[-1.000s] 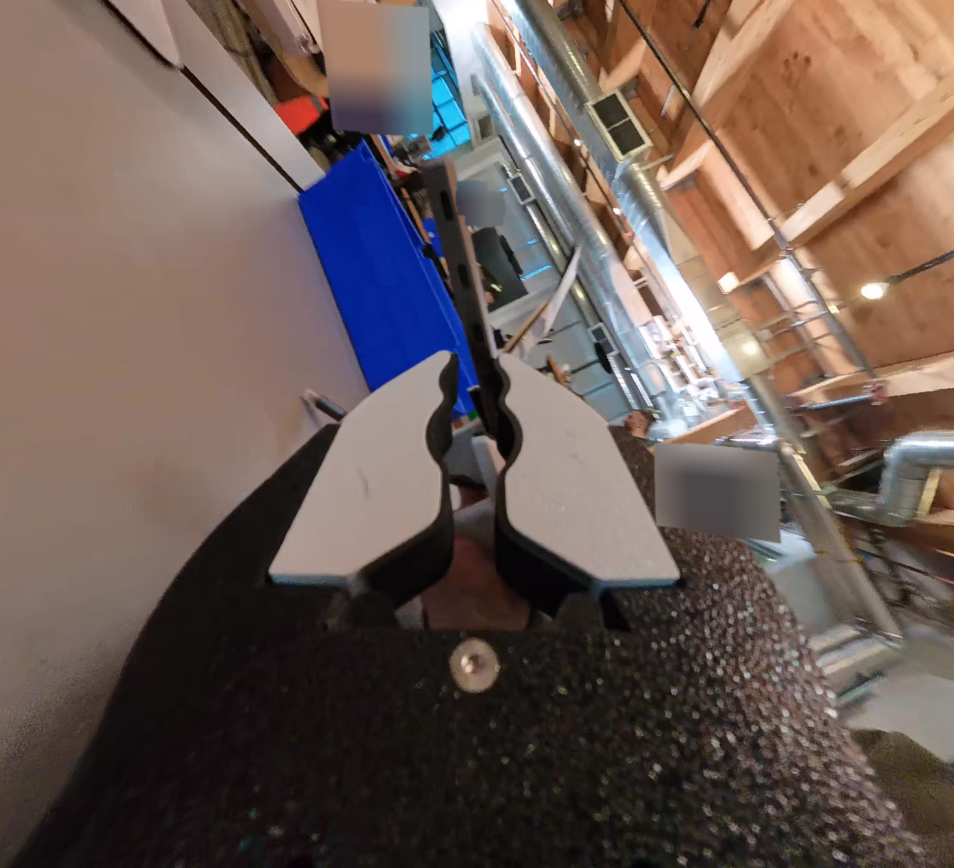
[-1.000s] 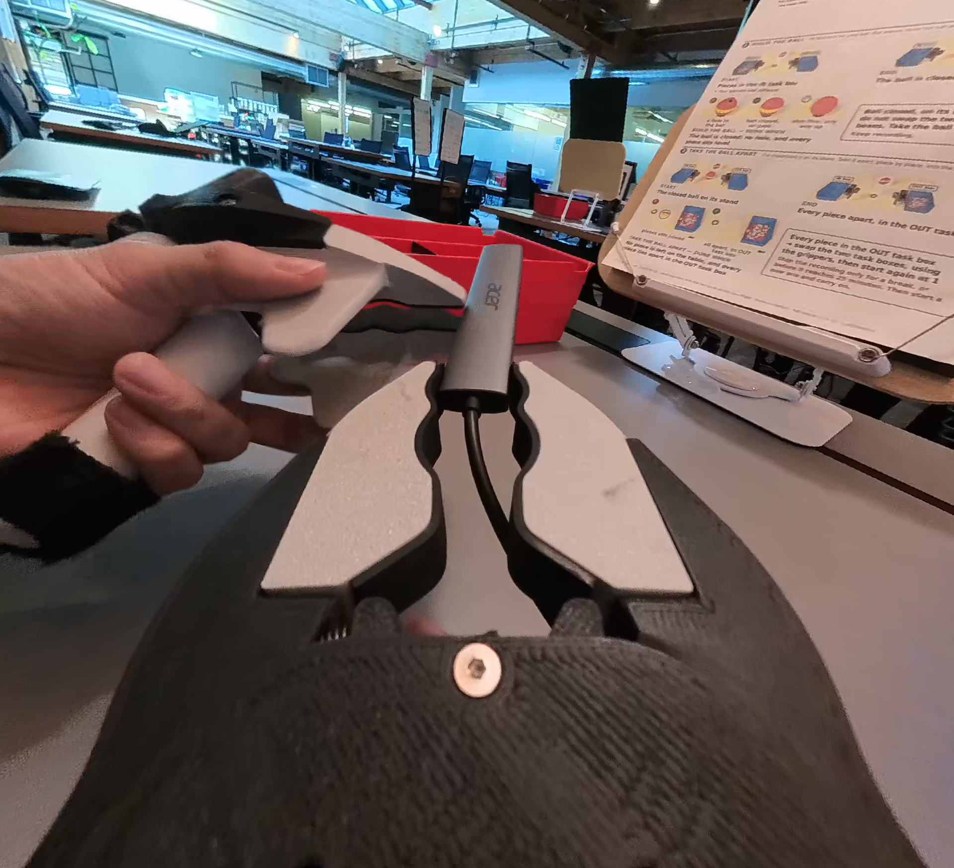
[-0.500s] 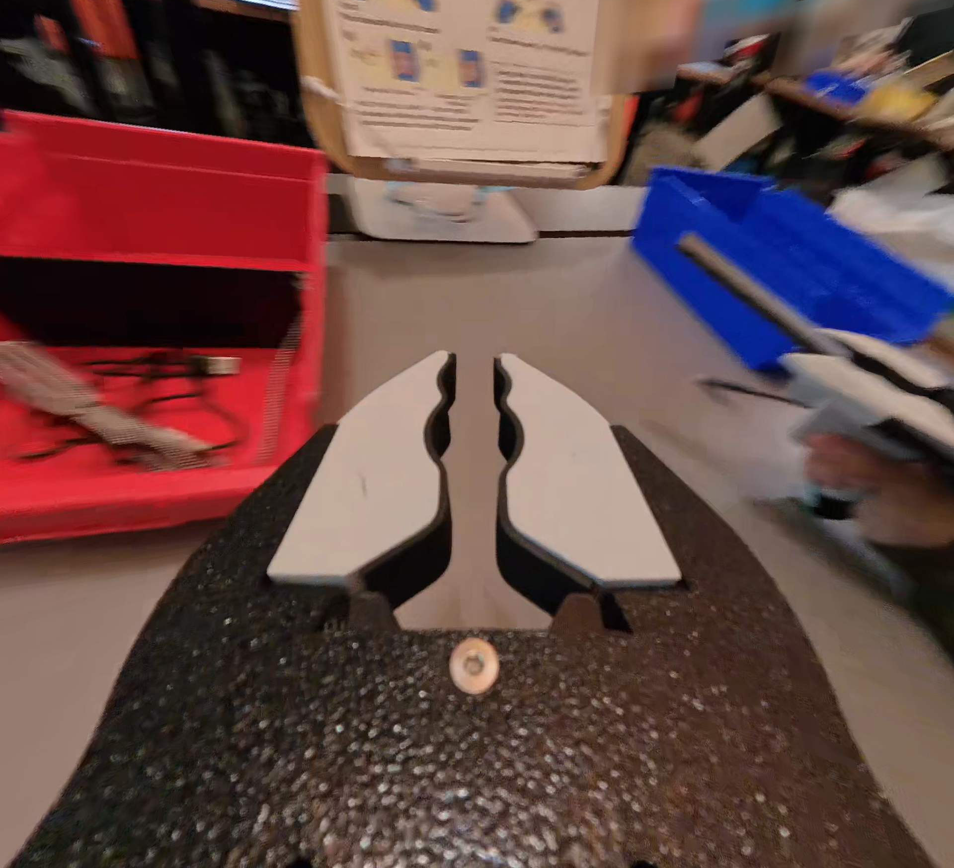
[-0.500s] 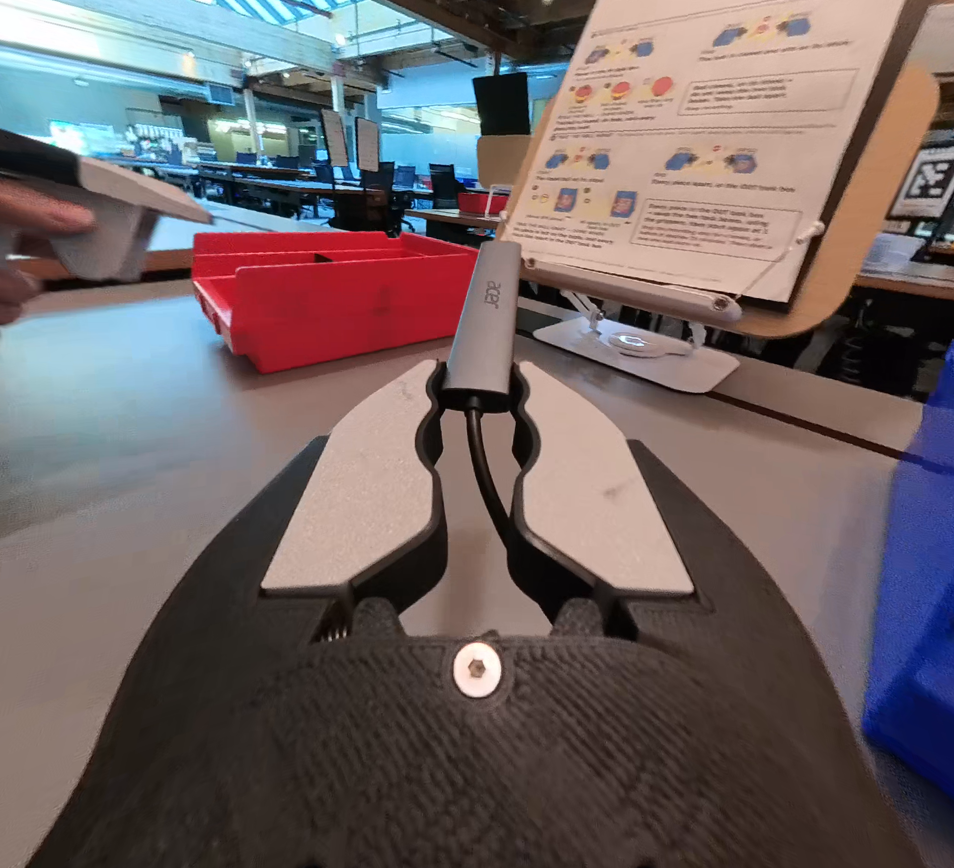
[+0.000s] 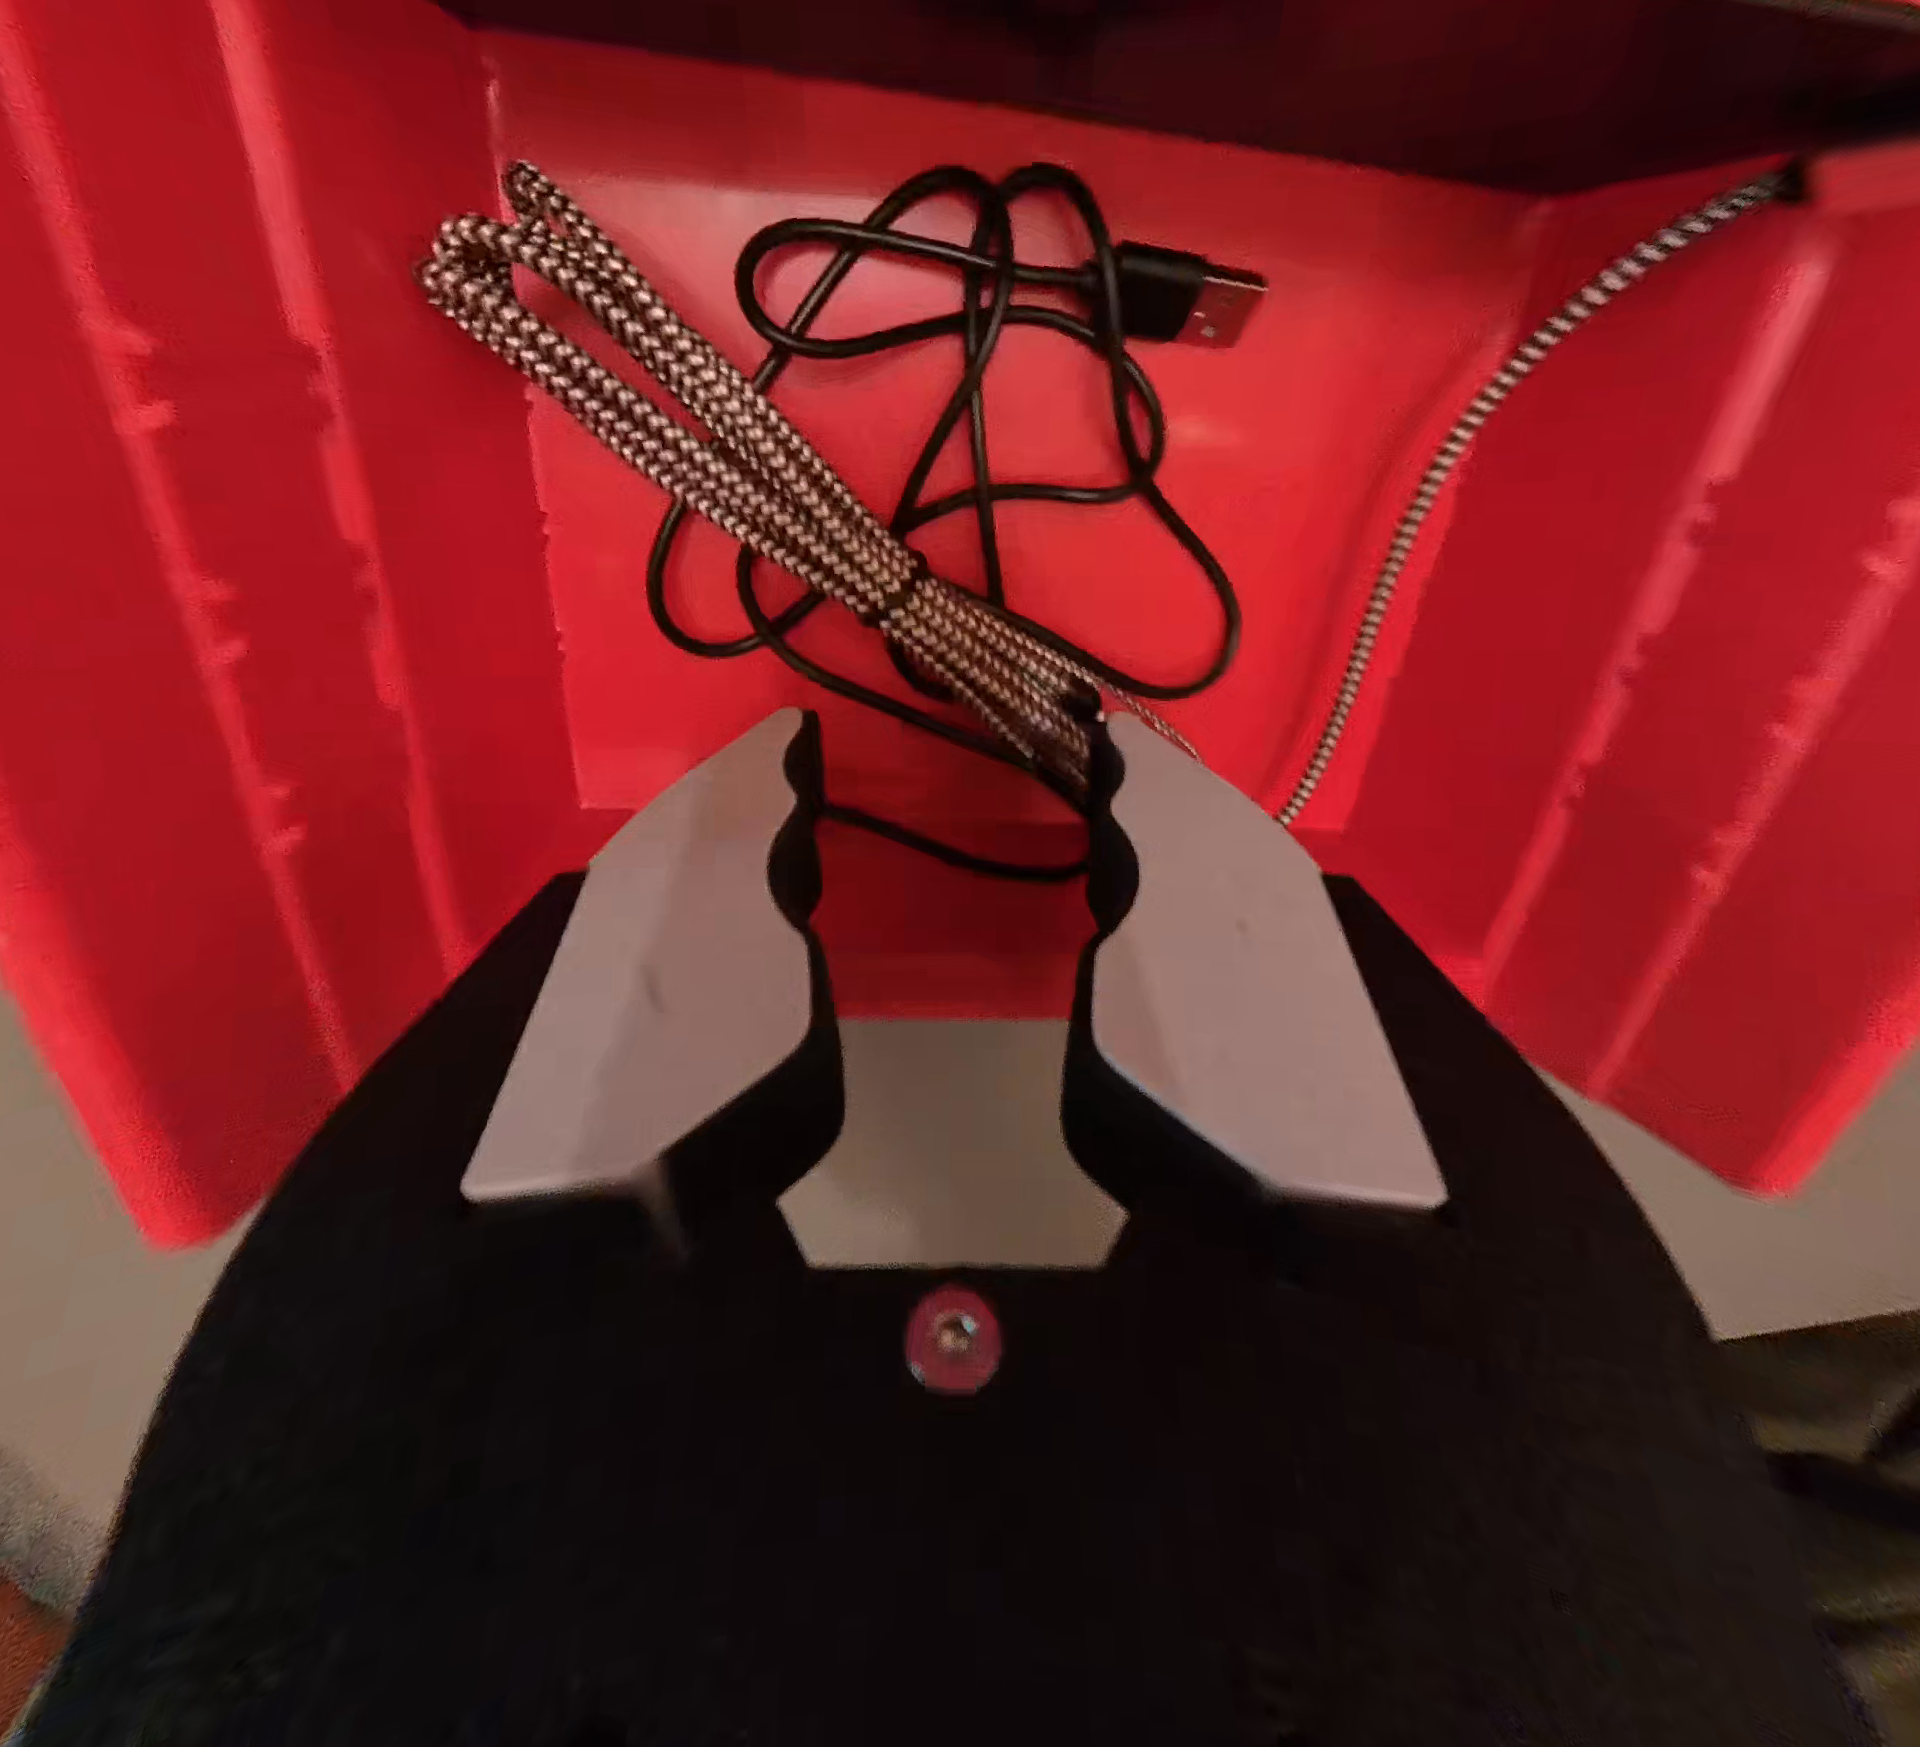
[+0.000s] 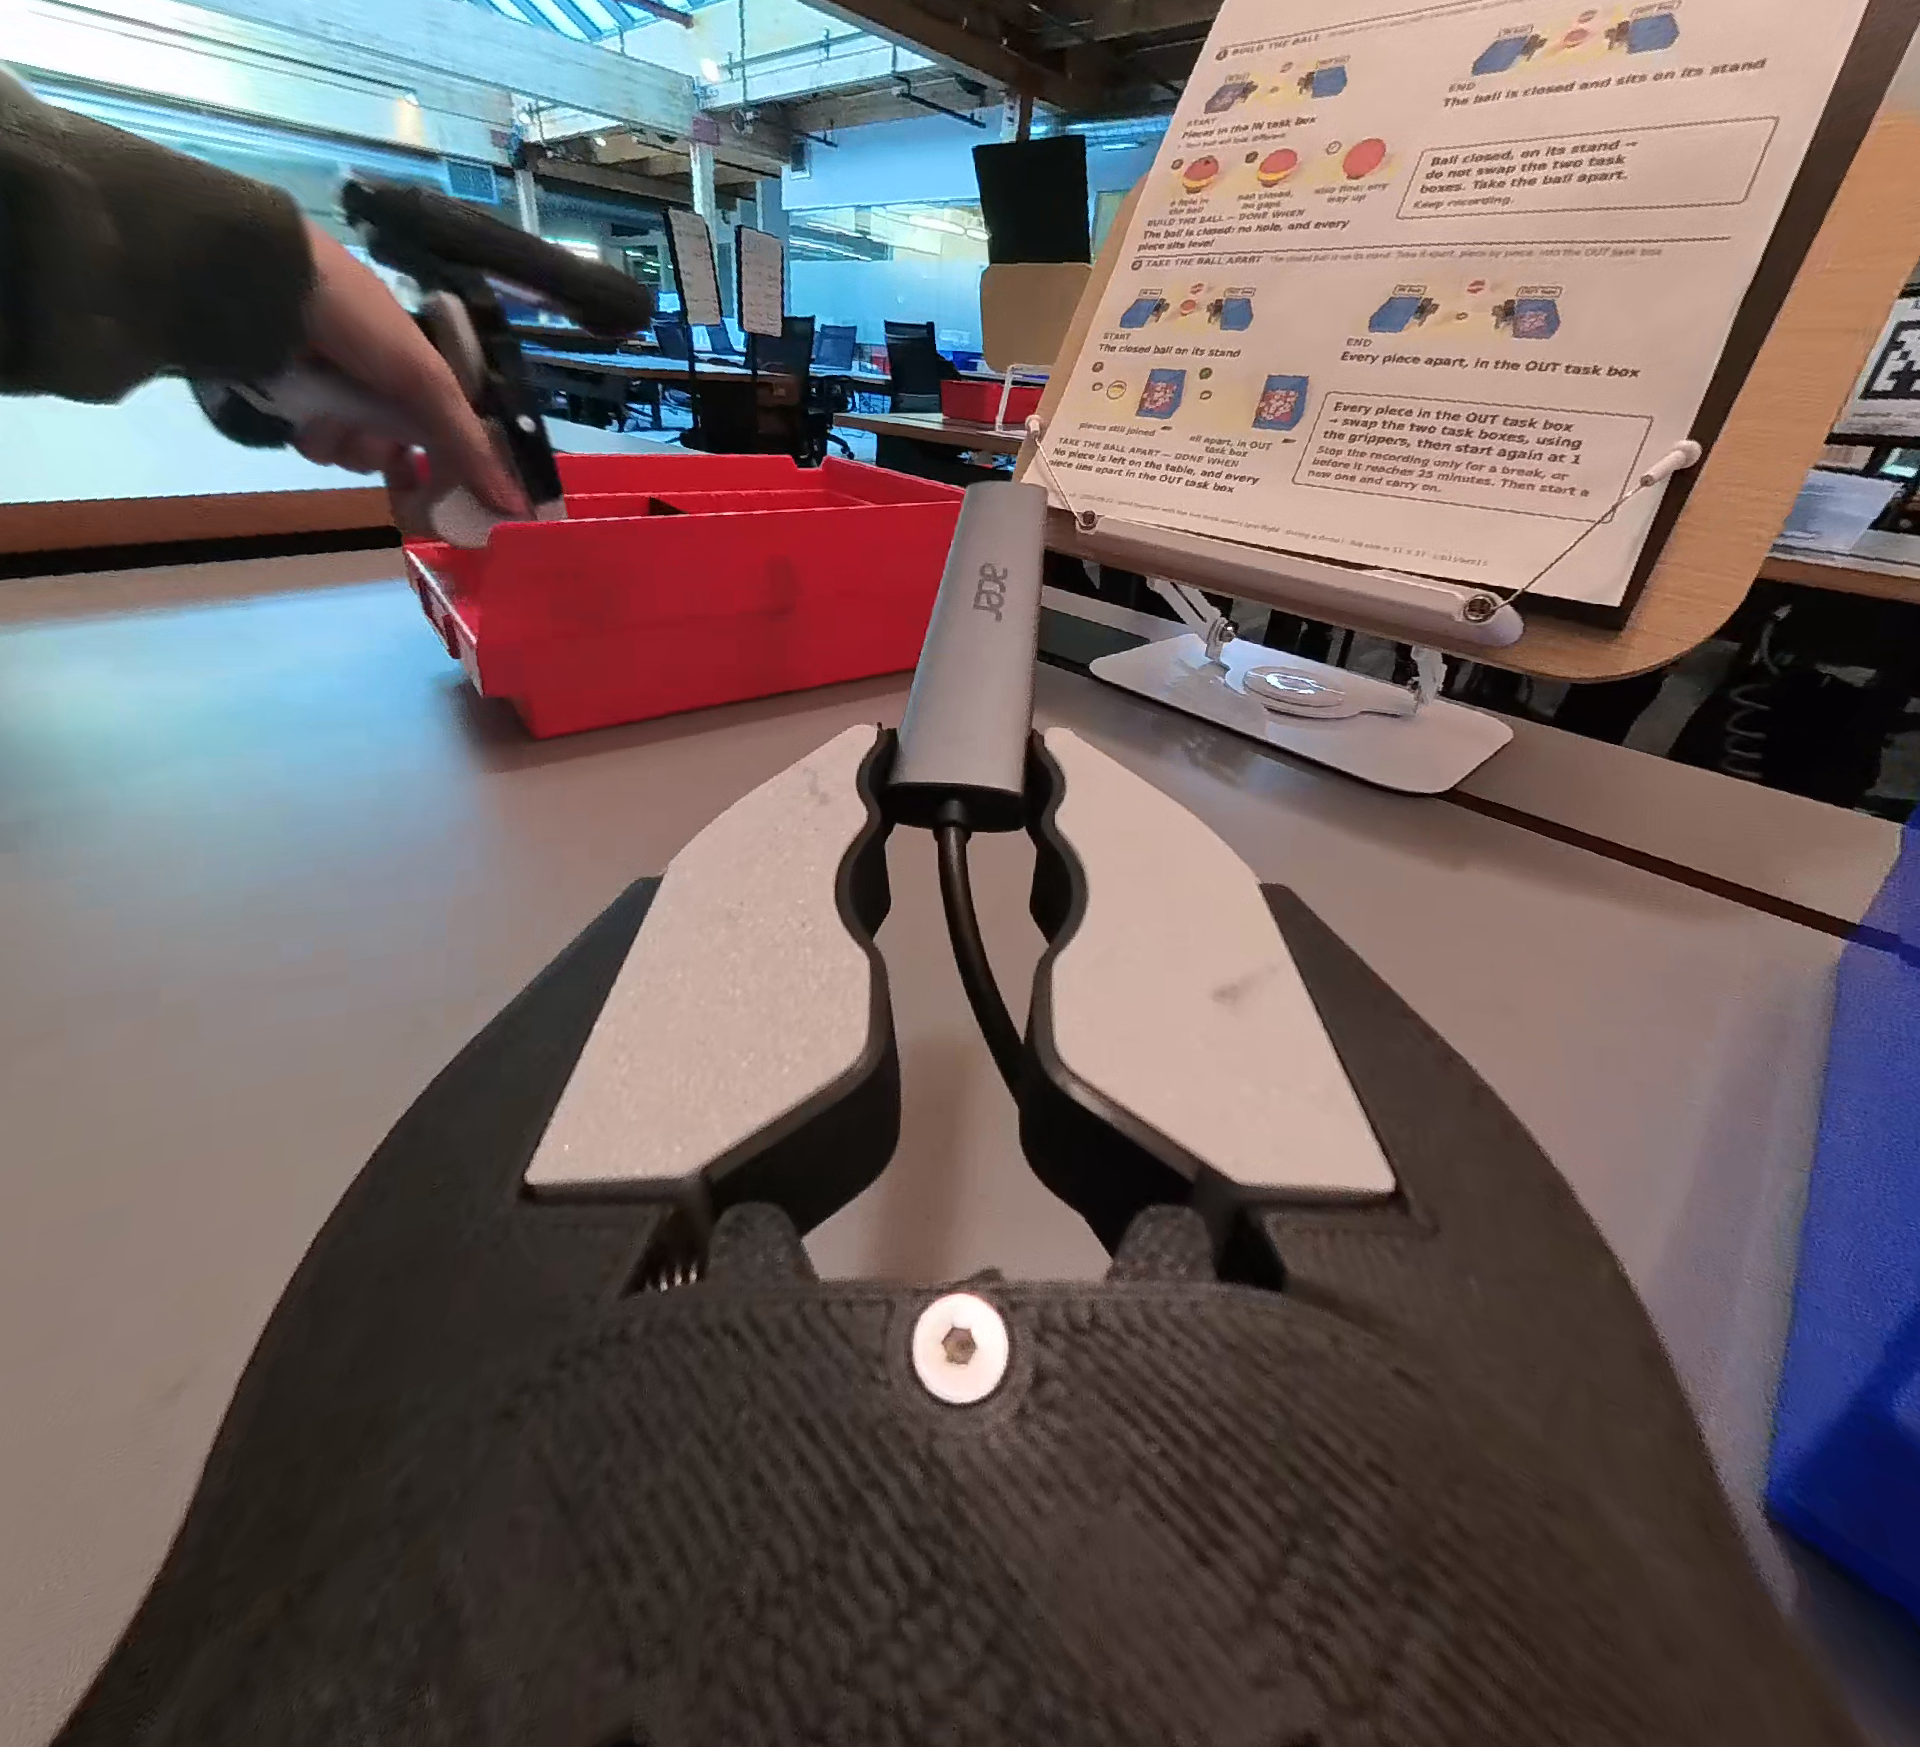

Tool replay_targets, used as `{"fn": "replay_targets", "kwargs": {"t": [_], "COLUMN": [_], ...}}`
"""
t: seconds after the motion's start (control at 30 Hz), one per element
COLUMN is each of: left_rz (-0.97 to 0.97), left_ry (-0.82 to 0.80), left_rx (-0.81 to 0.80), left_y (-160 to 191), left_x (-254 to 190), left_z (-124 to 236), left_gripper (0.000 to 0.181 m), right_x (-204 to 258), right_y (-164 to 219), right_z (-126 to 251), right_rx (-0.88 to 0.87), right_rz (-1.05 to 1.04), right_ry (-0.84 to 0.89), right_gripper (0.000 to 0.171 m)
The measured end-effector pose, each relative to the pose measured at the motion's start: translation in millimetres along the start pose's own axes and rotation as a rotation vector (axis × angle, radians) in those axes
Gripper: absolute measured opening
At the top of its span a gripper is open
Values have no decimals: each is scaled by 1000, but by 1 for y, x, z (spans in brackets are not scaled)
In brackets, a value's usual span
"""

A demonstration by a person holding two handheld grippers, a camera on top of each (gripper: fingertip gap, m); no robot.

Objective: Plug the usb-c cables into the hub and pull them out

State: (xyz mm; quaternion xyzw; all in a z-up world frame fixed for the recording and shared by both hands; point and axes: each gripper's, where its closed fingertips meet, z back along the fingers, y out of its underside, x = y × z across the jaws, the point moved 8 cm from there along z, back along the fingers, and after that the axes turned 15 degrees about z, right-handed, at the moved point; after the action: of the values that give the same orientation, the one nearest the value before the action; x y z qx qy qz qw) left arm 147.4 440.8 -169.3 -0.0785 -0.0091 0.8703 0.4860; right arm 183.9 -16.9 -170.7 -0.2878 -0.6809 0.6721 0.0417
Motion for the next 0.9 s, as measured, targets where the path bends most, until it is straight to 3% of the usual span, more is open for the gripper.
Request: {"fn": "replay_targets", "kwargs": {"t": [0.13,0.23,0.33,0.57,0.7,0.8,0.9], "left_rz": [66,40,35,65,66,12,-49], "left_ry": [-26,-45,-30,80,190,256,425], "left_rx": [95,49,-1,-193,-406,-560,-692], "left_y": [-11,-16,-17,-12,-9,-1,15], "left_x": [-2,-4,-4,5,3,-11,-40], "left_z": [-22,-22,-4,68,121,167,212], "left_gripper": [46,20,14,10,6,6,6], "right_x": [1,2,1,-2,-1,-1,-2], "right_y": [0,0,0,0,0,0,0], "right_z": [-1,-1,0,0,0,0,1], "right_rx": [2,-1,-6,-12,-14,-12,-19], "right_rz": [4,11,1,-27,-25,-18,-27], "right_ry": [-15,-17,-16,-24,-28,-28,-18], "right_gripper": [24,24,24,24,24,24,24]}}
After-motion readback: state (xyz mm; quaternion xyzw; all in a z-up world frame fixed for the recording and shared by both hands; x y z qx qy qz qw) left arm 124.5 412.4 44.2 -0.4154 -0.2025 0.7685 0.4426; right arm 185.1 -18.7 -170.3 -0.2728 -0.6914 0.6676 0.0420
